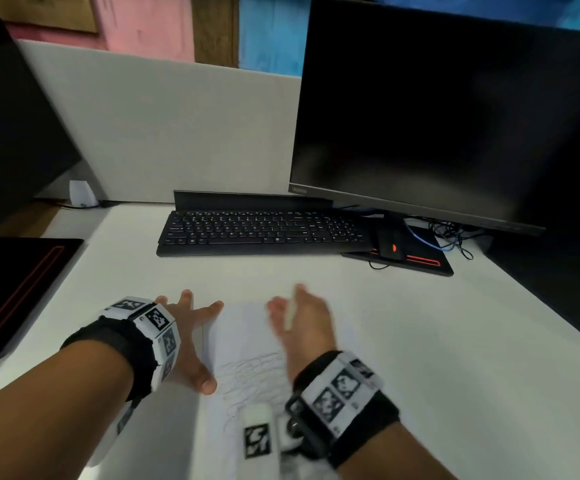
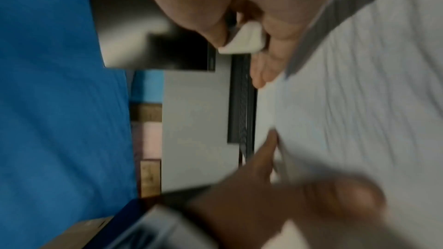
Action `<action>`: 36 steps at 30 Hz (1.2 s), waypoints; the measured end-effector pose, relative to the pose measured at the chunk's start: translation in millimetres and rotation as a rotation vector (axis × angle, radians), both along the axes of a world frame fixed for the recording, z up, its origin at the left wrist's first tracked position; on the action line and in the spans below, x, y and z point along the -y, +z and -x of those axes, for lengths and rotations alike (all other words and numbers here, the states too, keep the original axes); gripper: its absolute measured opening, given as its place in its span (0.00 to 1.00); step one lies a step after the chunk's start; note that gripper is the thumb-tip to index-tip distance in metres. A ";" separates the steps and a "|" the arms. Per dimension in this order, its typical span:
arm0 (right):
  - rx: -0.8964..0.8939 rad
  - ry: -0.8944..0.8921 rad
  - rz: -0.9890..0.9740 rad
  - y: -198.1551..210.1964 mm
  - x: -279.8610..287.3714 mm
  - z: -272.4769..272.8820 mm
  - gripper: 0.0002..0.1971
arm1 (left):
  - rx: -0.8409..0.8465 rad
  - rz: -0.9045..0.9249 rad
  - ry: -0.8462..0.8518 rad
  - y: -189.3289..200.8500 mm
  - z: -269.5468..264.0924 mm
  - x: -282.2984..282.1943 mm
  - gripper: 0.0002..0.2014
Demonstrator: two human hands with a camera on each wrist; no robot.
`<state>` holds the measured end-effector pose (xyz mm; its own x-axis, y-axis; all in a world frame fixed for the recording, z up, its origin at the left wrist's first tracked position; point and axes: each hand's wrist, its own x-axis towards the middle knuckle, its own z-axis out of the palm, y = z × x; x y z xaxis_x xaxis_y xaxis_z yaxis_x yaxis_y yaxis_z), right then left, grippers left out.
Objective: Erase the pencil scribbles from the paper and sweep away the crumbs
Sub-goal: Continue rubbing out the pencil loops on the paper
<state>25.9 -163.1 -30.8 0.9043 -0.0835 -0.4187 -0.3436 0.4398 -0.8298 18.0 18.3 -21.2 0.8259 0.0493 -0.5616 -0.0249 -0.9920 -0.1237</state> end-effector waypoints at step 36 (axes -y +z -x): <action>0.433 1.411 1.484 25.4 -27.4 -13.3 0.21 | -0.041 0.058 -0.147 12.0 11.3 17.5 0.70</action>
